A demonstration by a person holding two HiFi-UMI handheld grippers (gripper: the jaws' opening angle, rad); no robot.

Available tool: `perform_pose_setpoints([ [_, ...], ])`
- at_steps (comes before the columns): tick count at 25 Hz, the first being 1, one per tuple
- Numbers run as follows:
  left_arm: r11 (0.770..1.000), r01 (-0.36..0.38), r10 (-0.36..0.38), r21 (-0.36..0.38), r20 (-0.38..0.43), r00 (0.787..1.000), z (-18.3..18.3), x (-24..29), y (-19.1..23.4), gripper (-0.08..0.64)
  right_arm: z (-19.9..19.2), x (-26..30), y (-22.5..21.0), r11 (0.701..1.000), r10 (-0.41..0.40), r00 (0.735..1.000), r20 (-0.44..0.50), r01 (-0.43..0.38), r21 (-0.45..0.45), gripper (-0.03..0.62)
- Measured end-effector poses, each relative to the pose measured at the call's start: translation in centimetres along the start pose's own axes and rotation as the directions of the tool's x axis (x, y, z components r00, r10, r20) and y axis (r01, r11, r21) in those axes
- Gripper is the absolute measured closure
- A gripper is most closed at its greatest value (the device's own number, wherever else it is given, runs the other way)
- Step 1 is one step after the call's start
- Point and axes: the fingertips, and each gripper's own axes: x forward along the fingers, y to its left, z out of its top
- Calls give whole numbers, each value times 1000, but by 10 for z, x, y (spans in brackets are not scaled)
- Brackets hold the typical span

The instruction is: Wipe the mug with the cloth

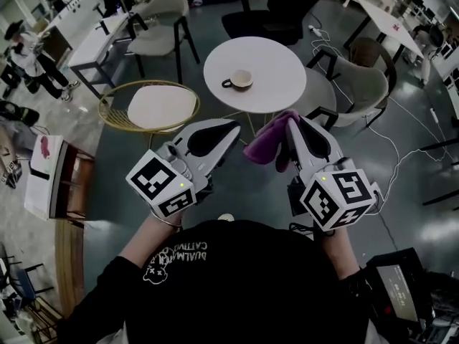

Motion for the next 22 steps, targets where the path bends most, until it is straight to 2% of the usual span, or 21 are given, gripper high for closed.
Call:
perform_pose_setpoints([
  [3, 998, 22, -21, -52, 32, 999, 7, 2, 41, 558, 8, 35, -8, 1000, -20, 1000, 10, 20, -1, 561],
  [6, 998, 3, 0, -61, 54, 999, 9, 5, 72, 558, 13, 57, -17, 999, -39, 999, 4, 39, -12, 561],
  [15, 993, -48, 52, -112, 35, 998, -20, 6, 110, 560, -1, 81, -42, 997, -69, 997, -18, 70, 30, 561],
  [18, 994, -56, 57, -99, 10, 998, -28, 13, 129, 560, -6, 104, -52, 997, -68, 997, -42, 70, 35, 561],
  [22, 987, -97, 100, -129, 19, 995, -32, 24, 168, 560, -9, 143, -67, 997, -52, 995, -86, 56, 44, 561],
])
